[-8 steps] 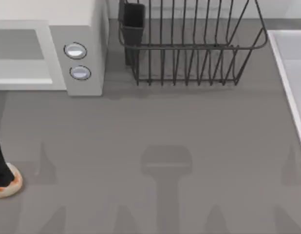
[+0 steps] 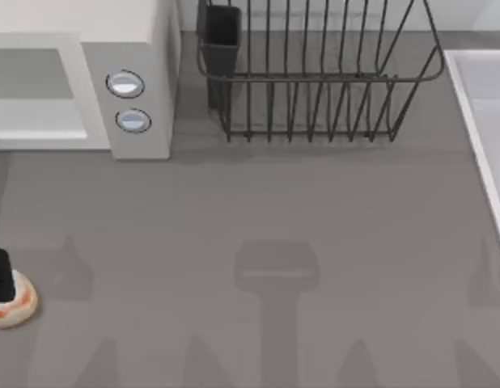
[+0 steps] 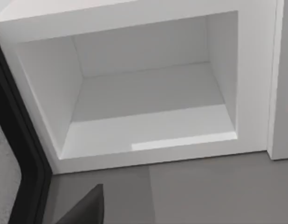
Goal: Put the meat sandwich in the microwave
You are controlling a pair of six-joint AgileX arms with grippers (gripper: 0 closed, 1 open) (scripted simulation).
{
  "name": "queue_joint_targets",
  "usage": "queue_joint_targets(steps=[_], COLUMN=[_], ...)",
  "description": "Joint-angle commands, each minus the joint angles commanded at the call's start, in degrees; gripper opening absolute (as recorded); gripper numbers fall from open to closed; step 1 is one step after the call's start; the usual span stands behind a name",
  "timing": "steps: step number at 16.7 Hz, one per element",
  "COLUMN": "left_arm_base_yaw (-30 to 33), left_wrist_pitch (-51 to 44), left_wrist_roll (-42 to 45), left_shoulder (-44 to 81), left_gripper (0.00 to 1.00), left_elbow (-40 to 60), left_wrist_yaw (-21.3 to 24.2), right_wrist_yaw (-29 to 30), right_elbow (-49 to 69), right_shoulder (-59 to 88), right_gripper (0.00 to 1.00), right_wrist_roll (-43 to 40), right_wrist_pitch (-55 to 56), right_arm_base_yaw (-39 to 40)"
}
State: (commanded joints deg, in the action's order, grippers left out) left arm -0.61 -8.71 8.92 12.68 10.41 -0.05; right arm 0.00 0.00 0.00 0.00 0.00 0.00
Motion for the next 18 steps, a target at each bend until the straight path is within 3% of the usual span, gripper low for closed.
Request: queue_joint_targets(steps=[12,18], left_arm_base_yaw=[-0.5,-0.6], left_wrist_pitch=[-35.3,-45.6], left_wrist_roll=[34.9,44.9], left_shoulder=[63.6,79.7], left_gripper=[1.0,1.0], left_elbow=[37.7,46.9], left_wrist_yaw=[0.5,0.1], right_wrist_yaw=[0.0,0.0], right_elbow=[0.0,0.0], right_shoulder=[0.0,0.0], right_gripper=[1.0,1.0], right_wrist_roll=[0.0,0.0], right_wrist_pitch=[0.0,0.0], right_arm_base_yaw=[0.0,0.0])
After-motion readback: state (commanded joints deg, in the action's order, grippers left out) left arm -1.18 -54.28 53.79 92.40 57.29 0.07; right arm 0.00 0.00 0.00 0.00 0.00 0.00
